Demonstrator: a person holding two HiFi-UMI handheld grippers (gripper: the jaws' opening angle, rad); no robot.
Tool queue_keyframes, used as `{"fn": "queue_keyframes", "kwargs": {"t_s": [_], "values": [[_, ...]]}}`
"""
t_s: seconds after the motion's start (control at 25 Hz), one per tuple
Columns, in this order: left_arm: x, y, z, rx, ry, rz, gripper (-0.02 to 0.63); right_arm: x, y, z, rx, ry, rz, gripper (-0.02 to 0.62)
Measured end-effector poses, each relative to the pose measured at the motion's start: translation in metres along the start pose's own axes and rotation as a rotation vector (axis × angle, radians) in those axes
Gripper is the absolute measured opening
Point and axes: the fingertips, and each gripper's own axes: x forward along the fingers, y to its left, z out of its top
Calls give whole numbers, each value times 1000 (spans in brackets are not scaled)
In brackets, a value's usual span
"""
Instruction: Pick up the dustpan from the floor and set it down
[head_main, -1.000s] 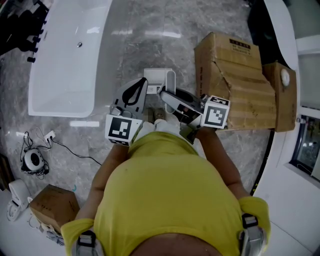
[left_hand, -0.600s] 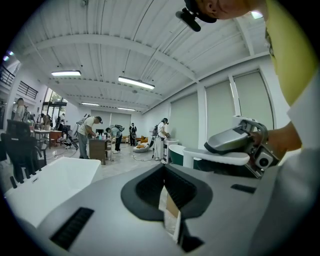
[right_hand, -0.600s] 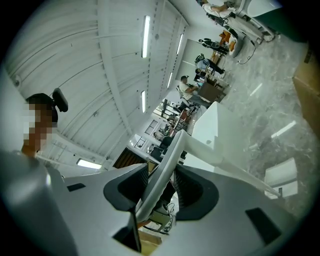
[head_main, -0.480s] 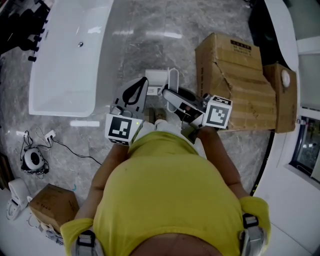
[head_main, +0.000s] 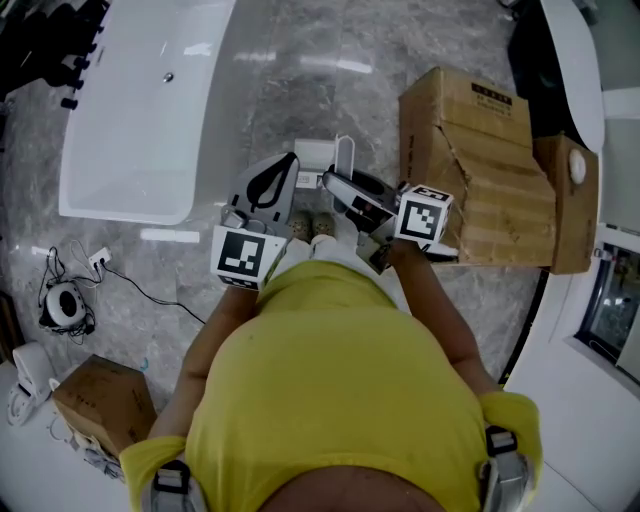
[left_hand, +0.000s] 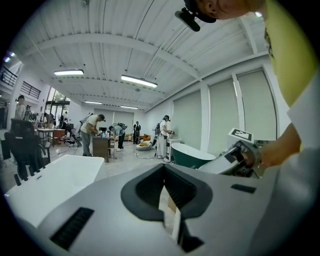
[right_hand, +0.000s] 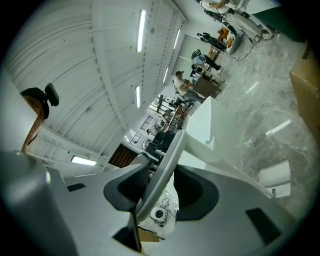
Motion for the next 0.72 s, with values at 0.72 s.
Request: {"fn": "queue_keyframes", "kwargs": {"t_s": [0.72], "values": [[-5,17,-11,-16,45,42,2,22,-143,-60,-10,153,-198,146]]}}
